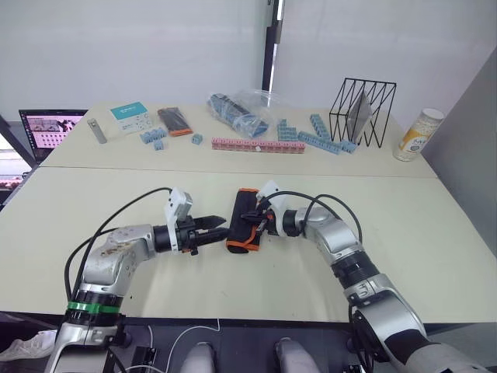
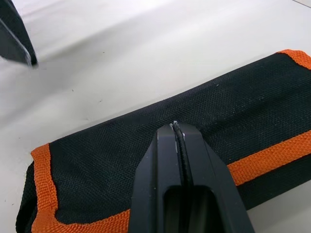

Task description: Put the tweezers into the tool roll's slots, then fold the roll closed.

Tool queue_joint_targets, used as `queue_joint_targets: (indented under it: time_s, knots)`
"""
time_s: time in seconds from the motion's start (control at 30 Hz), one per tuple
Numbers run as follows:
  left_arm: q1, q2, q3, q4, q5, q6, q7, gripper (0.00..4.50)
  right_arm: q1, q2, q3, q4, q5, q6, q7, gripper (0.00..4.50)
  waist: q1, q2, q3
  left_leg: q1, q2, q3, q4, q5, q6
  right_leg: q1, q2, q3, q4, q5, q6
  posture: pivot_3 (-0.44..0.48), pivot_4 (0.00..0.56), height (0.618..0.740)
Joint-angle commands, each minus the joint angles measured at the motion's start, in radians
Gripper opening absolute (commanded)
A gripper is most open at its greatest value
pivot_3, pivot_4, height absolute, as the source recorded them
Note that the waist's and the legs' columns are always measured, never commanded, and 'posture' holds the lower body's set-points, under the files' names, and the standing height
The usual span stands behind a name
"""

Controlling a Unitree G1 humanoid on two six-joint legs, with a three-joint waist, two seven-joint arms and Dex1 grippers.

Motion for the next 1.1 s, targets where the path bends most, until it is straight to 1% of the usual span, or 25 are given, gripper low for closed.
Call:
queue_joint_targets:
  time_s: [0.03, 0.1, 0.13, 0.17, 0.27, 0.4, 0.47, 0.57, 0.7, 0.77, 0.9, 0.97, 1.03, 1.1]
  knots:
    - [-0.021, -0.023, -0.058, 0.055, 0.061, -0.056, 0.011, 1.09, 0.022, -0.008, 0.012, 0.033, -0.029, 0.012, 0.006, 0.0, -0.001, 0.0, 0.0, 0.0, 0.0, 0.0, 0.0, 0.0, 0.0, 0.0, 0.0, 0.0, 0.0, 0.0, 0.0, 0.0, 0.15, 0.74]
    - [-0.032, -0.055, -0.087, 0.079, 0.083, -0.079, 0.019, 0.3, 0.021, -0.006, 0.011, 0.033, -0.029, 0.006, 0.008, 0.0, -0.001, 0.0, 0.0, 0.001, 0.0, 0.0, -0.002, 0.0, 0.0, 0.0, 0.0, 0.0, 0.001, 0.001, 0.002, 0.0, 0.15, 0.74]
    - [-0.04, -0.074, -0.093, 0.091, 0.085, -0.086, 0.024, 0.08, 0.021, -0.005, 0.01, 0.033, -0.028, 0.002, 0.009, 0.0, 0.0, 0.0, 0.0, 0.0, 0.0, 0.0, -0.002, 0.0, 0.0, -0.001, 0.001, 0.0, 0.001, 0.004, 0.007, 0.0, 0.15, 0.74]
    - [-0.046, -0.09, -0.101, 0.106, 0.092, -0.095, 0.028, 0.03, 0.022, -0.005, 0.008, 0.033, -0.027, -0.002, 0.011, 0.0, 0.0, 0.0, 0.0, 0.0, 0.0, 0.0, -0.002, 0.0, 0.0, -0.001, 0.001, 0.0, 0.001, 0.004, 0.007, 0.0, 0.15, 0.74]
    - [-0.066, -0.122, -0.157, 0.19, 0.192, -0.191, 0.062, 0.03, 0.02, 0.008, -0.015, 0.027, -0.018, -0.077, 0.002, 0.0, -0.001, 0.0, 0.0, -0.001, 0.0, 0.0, -0.001, 0.0, 0.0, -0.001, 0.001, 0.0, 0.001, 0.004, 0.008, 0.0, 0.15, 0.74]
    - [-0.091, -0.156, -0.195, 0.294, 0.259, -0.248, 0.088, 0.03, 0.014, 0.03, -0.046, -0.009, 0.016, -0.129, 0.02, 0.0, -0.002, 0.0, 0.0, -0.001, 0.0, 0.0, -0.001, 0.0, 0.0, -0.002, 0.001, 0.0, 0.001, 0.005, 0.008, 0.0, 0.15, 0.74]
    - [-0.083, -0.144, -0.249, 0.326, 0.315, -0.271, 0.072, 0.03, 0.011, 0.043, -0.064, -0.01, 0.033, -0.167, 0.036, 0.0, -0.002, 0.0, 0.0, -0.001, 0.0, 0.0, -0.001, 0.0, 0.0, -0.002, 0.001, 0.0, 0.001, 0.005, 0.008, 0.0, 0.15, 0.74]
    - [-0.064, -0.135, -0.269, 0.337, 0.334, -0.281, 0.054, 0.03, 0.005, 0.053, -0.069, 0.035, 0.014, -0.167, 0.019, 0.0, -0.002, 0.0, 0.0, 0.0, 0.0, 0.0, -0.002, 0.0, 0.0, -0.001, 0.001, 0.0, 0.001, 0.005, 0.008, 0.0, 0.15, 0.74]
    - [-0.041, -0.11, -0.29, 0.309, 0.355, -0.291, 0.036, 0.03, -0.02, 0.091, -0.09, 0.193, 0.003, -0.181, -0.024, 0.0, -0.005, 0.0, 0.0, 0.001, 0.0, 0.0, -0.002, 0.0, 0.0, 0.0, 0.001, 0.0, 0.001, 0.005, 0.008, 0.0, 0.15, 0.74]
    - [-0.034, -0.111, -0.282, 0.296, 0.345, -0.28, 0.035, 0.03, -0.042, 0.099, -0.075, 0.273, -0.033, -0.206, -0.036, 0.0, -0.009, 0.0, 0.0, 0.002, 0.0, 0.0, -0.002, 0.0, 0.0, 0.0, 0.001, 0.0, 0.001, 0.005, 0.008, 0.0, 0.15, 0.74]
    - [-0.017, -0.101, -0.262, 0.269, 0.333, -0.259, 0.036, 0.03, -0.14, 0.127, -0.102, 0.527, -0.077, -0.285, -0.163, 0.0, -0.021, 0.001, 0.0, 0.006, 0.0, 0.0, -0.002, 0.0, 0.0, 0.004, 0.001, 0.0, 0.002, 0.005, 0.007, 0.0, 0.15, 0.74]
    - [-0.01, -0.097, -0.257, 0.261, 0.33, -0.252, 0.038, 0.03, -0.173, 0.133, -0.109, 0.603, -0.088, -0.324, -0.196, 0.0, -0.025, 0.001, 0.0, 0.012, 0.001, -0.001, -0.002, 0.0, 0.0, 0.011, 0.001, 0.0, 0.001, 0.0, -0.001, 0.0, 0.15, 0.74]
    - [-0.001, -0.094, -0.25, 0.249, 0.326, -0.244, 0.041, 0.03, -0.204, 0.137, -0.12, 0.669, -0.096, -0.361, -0.235, 0.0, -0.029, 0.0, -0.001, 0.017, 0.0, -0.002, -0.002, -0.001, -0.002, 0.017, 0.001, -0.001, -0.001, -0.001, -0.002, 0.0, 0.15, 0.74]
    - [0.009, -0.095, -0.236, 0.236, 0.32, -0.236, 0.05, 0.03, -0.234, 0.135, -0.125, 0.728, -0.115, -0.399, -0.276, 0.0, -0.033, 0.001, -0.001, 0.017, 0.0, -0.002, -0.003, -0.001, -0.002, 0.017, 0.001, 0.0, -0.001, -0.001, -0.002, 0.0, 0.15, 0.74]
